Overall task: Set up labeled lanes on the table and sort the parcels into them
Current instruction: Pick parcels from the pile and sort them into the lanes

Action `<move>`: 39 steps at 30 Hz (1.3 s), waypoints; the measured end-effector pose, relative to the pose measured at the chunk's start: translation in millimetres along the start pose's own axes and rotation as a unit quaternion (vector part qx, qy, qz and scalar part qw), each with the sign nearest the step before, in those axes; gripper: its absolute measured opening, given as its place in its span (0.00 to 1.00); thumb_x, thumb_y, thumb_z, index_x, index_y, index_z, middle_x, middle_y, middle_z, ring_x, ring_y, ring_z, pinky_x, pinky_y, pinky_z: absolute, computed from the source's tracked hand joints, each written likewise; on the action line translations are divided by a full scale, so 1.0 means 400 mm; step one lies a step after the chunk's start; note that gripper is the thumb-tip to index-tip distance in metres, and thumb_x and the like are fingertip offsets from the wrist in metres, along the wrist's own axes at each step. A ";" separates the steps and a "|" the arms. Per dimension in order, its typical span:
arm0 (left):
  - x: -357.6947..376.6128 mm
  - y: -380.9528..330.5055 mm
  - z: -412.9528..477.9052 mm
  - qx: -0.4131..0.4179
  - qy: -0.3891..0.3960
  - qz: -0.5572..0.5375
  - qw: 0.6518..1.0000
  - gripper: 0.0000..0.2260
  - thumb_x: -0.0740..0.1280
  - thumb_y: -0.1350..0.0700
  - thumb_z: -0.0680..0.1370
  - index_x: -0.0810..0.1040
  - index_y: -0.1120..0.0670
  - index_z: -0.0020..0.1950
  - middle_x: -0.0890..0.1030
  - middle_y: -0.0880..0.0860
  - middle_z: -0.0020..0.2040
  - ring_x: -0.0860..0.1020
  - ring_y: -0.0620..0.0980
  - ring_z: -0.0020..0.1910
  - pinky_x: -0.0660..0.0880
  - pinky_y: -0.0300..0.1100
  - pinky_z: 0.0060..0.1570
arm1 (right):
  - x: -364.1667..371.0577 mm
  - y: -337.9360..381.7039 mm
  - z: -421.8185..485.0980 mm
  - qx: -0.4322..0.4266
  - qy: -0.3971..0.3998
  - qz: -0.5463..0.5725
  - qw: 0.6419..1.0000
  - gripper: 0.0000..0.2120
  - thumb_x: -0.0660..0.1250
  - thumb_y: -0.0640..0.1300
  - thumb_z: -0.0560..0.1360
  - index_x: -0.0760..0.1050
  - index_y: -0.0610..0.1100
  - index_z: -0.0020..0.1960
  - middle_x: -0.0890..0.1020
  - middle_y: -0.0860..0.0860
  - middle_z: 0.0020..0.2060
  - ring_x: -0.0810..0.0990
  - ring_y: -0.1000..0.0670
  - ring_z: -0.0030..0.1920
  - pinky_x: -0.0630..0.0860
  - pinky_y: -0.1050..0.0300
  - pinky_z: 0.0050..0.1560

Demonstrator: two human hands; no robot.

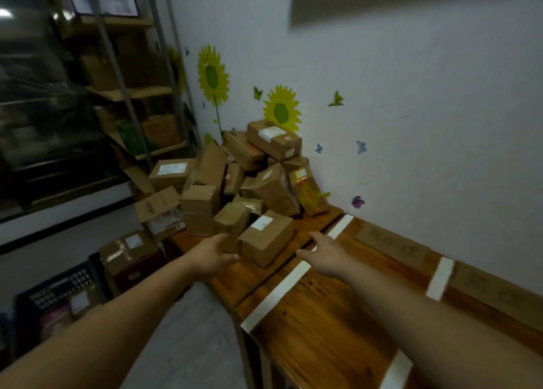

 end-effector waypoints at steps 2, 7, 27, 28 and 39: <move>-0.009 0.040 0.074 0.000 0.017 -0.005 1.000 0.27 0.67 0.50 0.76 0.61 0.48 0.73 0.69 0.53 0.69 0.70 0.43 0.54 0.69 0.34 0.42 | 0.056 0.032 0.095 0.008 0.014 0.016 1.000 0.34 0.64 0.58 0.77 0.56 0.47 0.77 0.61 0.47 0.75 0.66 0.45 0.70 0.67 0.56 0.59; -0.015 0.135 0.257 -0.025 0.068 -0.019 0.997 0.30 0.67 0.50 0.77 0.57 0.49 0.76 0.66 0.54 0.71 0.74 0.44 0.52 0.72 0.33 0.40 | 0.177 0.075 0.248 0.021 0.035 0.052 0.998 0.31 0.66 0.55 0.75 0.62 0.49 0.74 0.69 0.50 0.70 0.70 0.49 0.66 0.67 0.62 0.53; 0.227 0.255 0.659 0.075 0.217 -0.034 0.973 0.29 0.64 0.51 0.78 0.55 0.47 0.76 0.63 0.55 0.71 0.65 0.55 0.69 0.62 0.45 0.65 | 0.498 -0.112 0.412 0.325 -0.206 0.311 0.869 0.09 0.63 0.58 0.76 0.69 0.56 0.53 0.77 0.57 0.46 0.76 0.58 0.43 0.70 0.62 0.36; 0.229 0.253 0.661 0.076 0.206 -0.045 0.975 0.27 0.64 0.52 0.78 0.58 0.48 0.75 0.64 0.54 0.71 0.65 0.54 0.69 0.62 0.44 0.64 | 0.491 -0.119 0.414 0.330 -0.218 0.322 0.860 0.13 0.62 0.59 0.76 0.69 0.54 0.56 0.77 0.57 0.47 0.76 0.57 0.44 0.70 0.61 0.36; 0.203 0.244 0.649 -0.017 0.166 -0.270 0.948 0.08 0.67 0.57 0.76 0.69 0.52 0.52 0.77 0.58 0.50 0.76 0.50 0.43 0.73 0.42 0.37 | 0.438 -0.090 0.357 0.293 -0.259 0.362 0.846 0.23 0.68 0.39 0.74 0.67 0.50 0.66 0.76 0.54 0.52 0.76 0.54 0.48 0.80 0.56 0.44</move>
Point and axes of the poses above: each hand's wrist, its own z-axis towards the middle knuckle, its own x-axis out of the palm, y = z × x, the point moved 10 cm from there along z, towards the middle knuckle
